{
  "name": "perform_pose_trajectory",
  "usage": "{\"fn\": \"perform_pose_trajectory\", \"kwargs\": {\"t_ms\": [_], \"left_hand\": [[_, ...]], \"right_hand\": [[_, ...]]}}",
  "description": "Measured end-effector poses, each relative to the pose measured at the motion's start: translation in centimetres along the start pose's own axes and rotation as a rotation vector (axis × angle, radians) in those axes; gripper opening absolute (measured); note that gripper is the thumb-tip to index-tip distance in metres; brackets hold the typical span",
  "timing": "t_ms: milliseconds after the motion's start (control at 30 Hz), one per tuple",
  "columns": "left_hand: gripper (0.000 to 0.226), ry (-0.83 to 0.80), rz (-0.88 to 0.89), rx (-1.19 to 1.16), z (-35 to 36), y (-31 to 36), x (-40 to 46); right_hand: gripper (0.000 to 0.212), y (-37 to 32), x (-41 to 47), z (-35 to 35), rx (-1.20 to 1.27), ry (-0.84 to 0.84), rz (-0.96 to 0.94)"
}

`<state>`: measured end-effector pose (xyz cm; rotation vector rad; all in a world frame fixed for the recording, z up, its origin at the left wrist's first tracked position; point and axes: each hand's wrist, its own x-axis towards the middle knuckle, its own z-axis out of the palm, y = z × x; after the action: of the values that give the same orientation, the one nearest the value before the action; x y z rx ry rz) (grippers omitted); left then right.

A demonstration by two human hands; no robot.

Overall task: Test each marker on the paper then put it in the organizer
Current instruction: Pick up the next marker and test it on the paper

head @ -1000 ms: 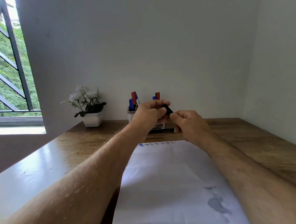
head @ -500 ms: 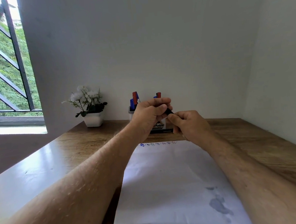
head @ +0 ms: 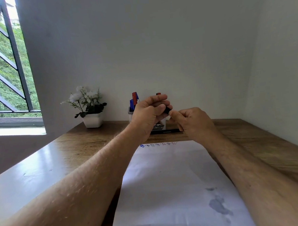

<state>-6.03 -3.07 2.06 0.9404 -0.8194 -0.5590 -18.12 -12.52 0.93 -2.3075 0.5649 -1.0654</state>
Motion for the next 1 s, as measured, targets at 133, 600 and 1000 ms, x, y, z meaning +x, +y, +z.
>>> {"fn": "perform_pose_trajectory", "kwargs": {"t_ms": [133, 600, 1000], "left_hand": [[0.027, 0.022, 0.011, 0.009, 0.0, 0.0, 0.1], [0.026, 0.160, 0.109, -0.150, -0.4, 1.1, 0.4], [0.043, -0.015, -0.099, 0.574, -0.1, 0.1, 0.2]], "right_hand": [[0.046, -0.1, 0.0, 0.1, -0.006, 0.009, -0.007], [0.046, -0.9, -0.2, -0.1, -0.036, 0.056, 0.061], [0.022, 0.8, 0.3, -0.9, 0.465, 0.128, 0.344]]}}
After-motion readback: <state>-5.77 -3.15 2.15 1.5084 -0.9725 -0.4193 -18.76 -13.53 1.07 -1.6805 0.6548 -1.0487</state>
